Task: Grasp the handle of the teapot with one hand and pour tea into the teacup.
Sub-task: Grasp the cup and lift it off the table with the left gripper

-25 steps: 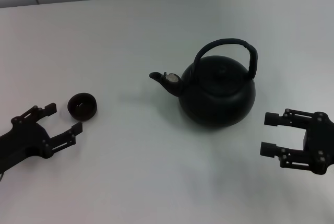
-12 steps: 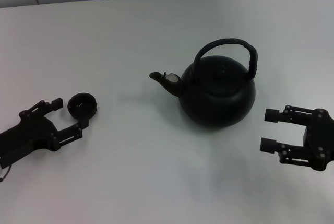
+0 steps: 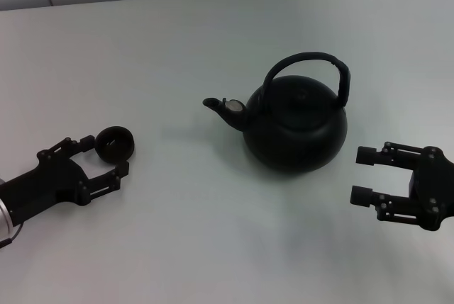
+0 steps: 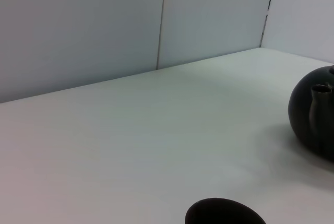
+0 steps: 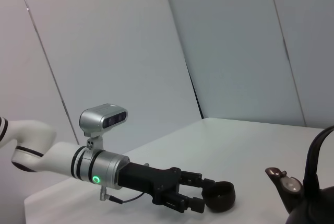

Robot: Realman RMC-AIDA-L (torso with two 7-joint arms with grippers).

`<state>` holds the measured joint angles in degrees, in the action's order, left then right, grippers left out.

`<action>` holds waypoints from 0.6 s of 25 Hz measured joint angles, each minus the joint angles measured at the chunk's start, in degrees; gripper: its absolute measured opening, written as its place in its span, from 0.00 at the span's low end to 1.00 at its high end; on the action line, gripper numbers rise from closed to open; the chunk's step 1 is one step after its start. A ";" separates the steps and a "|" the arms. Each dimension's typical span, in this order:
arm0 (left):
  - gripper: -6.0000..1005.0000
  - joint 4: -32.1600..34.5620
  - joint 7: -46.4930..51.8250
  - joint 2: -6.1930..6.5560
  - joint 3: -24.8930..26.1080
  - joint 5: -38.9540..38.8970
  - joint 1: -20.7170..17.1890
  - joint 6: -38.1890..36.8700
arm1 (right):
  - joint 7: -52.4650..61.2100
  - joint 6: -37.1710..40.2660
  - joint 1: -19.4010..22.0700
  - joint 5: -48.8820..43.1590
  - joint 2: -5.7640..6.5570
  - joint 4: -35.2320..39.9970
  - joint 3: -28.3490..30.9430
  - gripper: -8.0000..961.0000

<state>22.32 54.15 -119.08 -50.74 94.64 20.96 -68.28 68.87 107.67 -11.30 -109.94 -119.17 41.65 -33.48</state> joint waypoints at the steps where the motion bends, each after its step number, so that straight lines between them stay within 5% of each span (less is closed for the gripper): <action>1: 0.77 0.00 -0.01 0.00 0.00 -0.01 0.07 0.05 | 0.12 0.00 -0.08 0.00 0.00 0.00 0.00 0.74; 15: 0.75 -1.58 -0.01 0.00 0.03 -0.22 2.46 1.41 | 0.89 -0.27 -1.25 0.49 0.01 0.00 0.00 0.74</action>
<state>20.74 54.14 -119.09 -50.71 94.42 23.42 -66.87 69.77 107.40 -12.56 -109.46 -119.17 41.66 -33.49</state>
